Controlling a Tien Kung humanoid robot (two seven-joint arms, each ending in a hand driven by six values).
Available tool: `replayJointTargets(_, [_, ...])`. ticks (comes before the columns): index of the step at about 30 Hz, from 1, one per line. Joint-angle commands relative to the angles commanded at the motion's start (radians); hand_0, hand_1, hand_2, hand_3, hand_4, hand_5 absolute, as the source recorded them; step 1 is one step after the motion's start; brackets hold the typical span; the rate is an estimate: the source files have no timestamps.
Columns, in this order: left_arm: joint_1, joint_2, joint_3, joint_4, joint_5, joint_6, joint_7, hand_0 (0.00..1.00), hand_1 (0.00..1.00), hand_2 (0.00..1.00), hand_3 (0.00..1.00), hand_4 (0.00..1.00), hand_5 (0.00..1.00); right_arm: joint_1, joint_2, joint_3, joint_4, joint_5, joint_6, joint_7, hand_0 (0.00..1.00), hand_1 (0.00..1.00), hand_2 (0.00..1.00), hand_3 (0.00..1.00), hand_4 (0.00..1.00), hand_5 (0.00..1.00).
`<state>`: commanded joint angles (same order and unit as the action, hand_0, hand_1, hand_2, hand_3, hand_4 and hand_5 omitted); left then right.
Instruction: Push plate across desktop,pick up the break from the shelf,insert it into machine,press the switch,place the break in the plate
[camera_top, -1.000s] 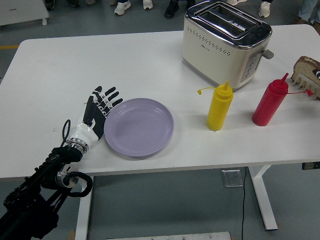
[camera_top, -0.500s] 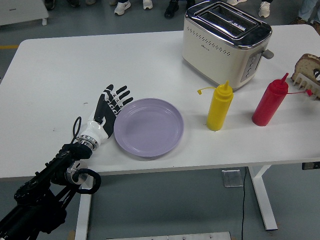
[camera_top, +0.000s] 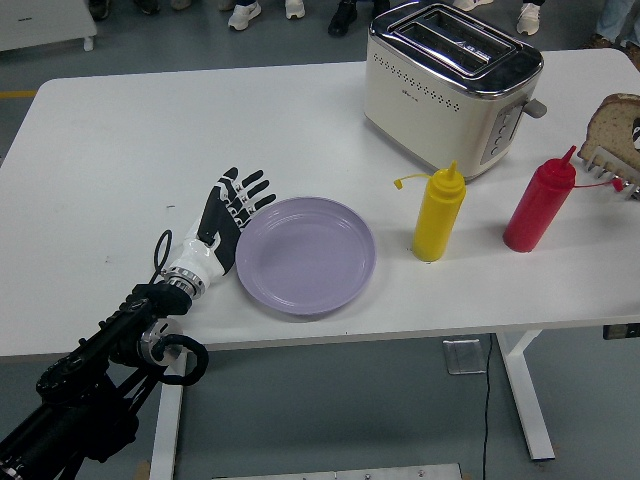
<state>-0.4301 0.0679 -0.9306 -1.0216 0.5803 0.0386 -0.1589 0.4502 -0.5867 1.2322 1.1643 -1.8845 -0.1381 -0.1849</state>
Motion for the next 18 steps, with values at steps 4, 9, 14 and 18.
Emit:
replayJointTargets(4, [0.028,0.017,-0.039,-0.03,0.018,0.003,0.002,0.817,0.867,0.914,0.869,0.631,0.998,-0.004,-0.004,0.01,0.03,-0.004,-0.026,0.003,0.366,0.458,0.484,0.513,0.384,0.011])
replayJointTargets(9, [0.08,0.039,-0.117,-0.089,0.046,0.009,0.006,0.817,0.867,0.914,0.868,0.632,0.998,-0.002,-0.008,0.025,0.068,-0.012,-0.061,0.003,0.355,0.441,0.472,0.502,0.372,0.005])
replayJointTargets(14, [0.15,0.069,-0.218,-0.178,0.071,0.022,0.018,0.809,0.866,0.91,0.865,0.632,0.998,0.016,-0.011,0.041,0.113,-0.003,-0.11,0.002,0.362,0.414,0.451,0.486,0.347,0.002])
replayJointTargets(18, [0.206,0.088,-0.305,-0.255,0.063,0.03,0.027,0.804,0.857,0.906,0.864,0.631,0.998,0.042,-0.013,0.054,0.144,0.002,-0.145,-0.008,0.356,0.396,0.443,0.481,0.33,0.002])
